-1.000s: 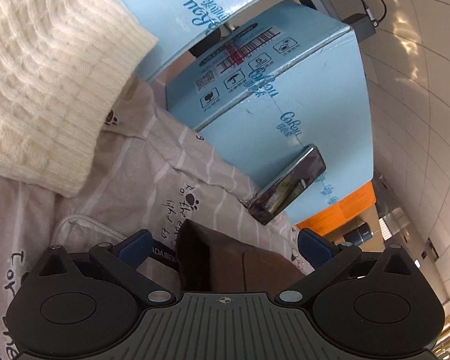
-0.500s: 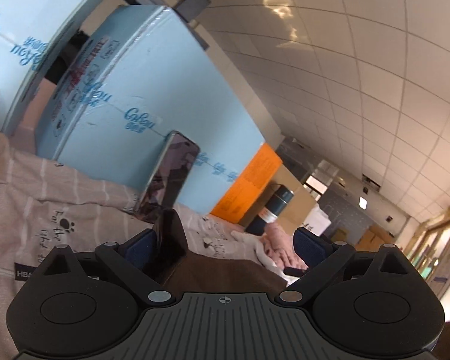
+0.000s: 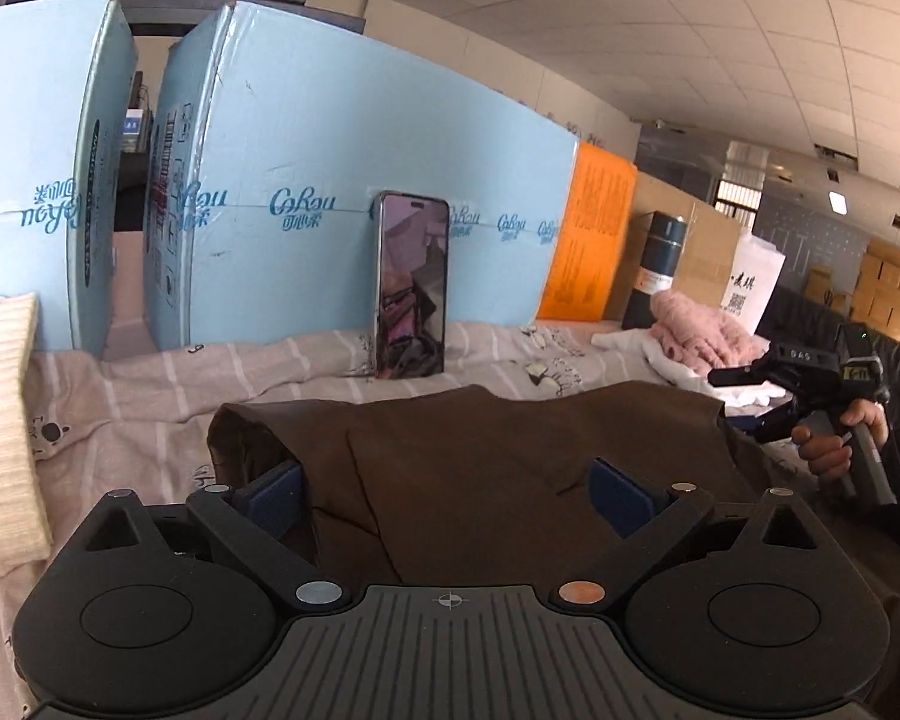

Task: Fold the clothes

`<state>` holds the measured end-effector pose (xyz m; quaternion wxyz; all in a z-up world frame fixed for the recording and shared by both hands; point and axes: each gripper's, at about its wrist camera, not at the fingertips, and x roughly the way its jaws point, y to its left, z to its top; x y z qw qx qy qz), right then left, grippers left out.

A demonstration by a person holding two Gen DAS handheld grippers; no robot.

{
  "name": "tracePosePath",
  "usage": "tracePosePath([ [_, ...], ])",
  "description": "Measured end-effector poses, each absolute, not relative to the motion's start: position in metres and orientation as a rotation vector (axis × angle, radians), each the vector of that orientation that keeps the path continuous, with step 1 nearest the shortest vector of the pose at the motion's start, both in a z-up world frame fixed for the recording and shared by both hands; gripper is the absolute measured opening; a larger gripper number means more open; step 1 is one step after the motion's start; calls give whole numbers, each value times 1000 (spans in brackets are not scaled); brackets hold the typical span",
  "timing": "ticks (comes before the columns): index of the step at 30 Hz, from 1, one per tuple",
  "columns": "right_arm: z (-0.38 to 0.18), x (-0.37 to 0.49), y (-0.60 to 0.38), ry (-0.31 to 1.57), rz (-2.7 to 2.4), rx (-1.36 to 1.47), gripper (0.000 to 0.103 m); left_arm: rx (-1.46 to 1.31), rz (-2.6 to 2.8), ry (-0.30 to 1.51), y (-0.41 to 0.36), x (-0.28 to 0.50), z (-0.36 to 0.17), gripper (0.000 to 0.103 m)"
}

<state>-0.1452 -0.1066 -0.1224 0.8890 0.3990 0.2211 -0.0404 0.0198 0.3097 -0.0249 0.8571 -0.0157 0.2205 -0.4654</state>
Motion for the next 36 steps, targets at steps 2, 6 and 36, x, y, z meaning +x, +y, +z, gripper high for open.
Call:
tracePosePath([
  [2,-122,-145,-106,460,-83,827,86,-77,-992,534,311,27,-30,101],
  [6,-121,-146,-106,461,-83,823,86,-133,-944,635,313,28,-43,100],
  [36,-100,-153,-61,572,-266,298,85,-517,-711,826,347,-28,-68,3],
])
